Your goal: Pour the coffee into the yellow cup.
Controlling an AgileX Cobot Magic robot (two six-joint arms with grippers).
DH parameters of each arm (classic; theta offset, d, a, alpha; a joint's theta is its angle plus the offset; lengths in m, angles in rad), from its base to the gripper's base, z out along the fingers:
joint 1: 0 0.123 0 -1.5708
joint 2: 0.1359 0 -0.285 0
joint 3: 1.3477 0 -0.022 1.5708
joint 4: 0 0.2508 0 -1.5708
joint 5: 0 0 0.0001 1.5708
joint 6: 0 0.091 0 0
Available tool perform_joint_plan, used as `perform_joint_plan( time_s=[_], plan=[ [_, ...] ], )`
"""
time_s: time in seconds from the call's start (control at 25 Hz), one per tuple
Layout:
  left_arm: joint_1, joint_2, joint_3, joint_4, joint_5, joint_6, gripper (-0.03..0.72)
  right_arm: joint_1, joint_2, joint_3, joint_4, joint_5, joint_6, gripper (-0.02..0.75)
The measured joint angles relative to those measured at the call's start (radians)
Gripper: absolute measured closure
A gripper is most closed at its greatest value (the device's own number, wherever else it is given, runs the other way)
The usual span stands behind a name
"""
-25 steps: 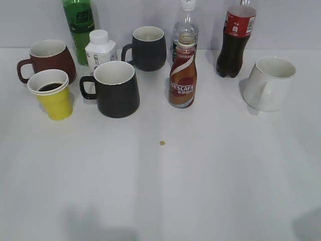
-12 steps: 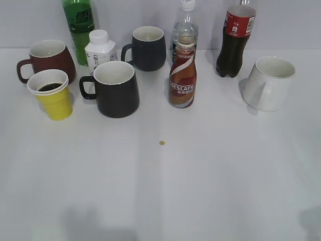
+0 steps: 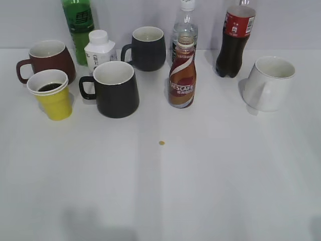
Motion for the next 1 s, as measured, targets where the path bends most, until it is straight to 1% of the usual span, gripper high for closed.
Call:
perform_joint_plan(
  time_s=[0.16,1.0],
  plan=[
    [0.000,-0.001,0.000,0.000,0.000,0.000,0.126,0.000,-0.072,0.000,0.001,0.001,0.000,0.146],
    [0.000,-0.001,0.001,0.000,0.000,0.000,0.126,0.000,-0.077,0.000,0.001,0.000,-0.001,0.147]
  ],
)
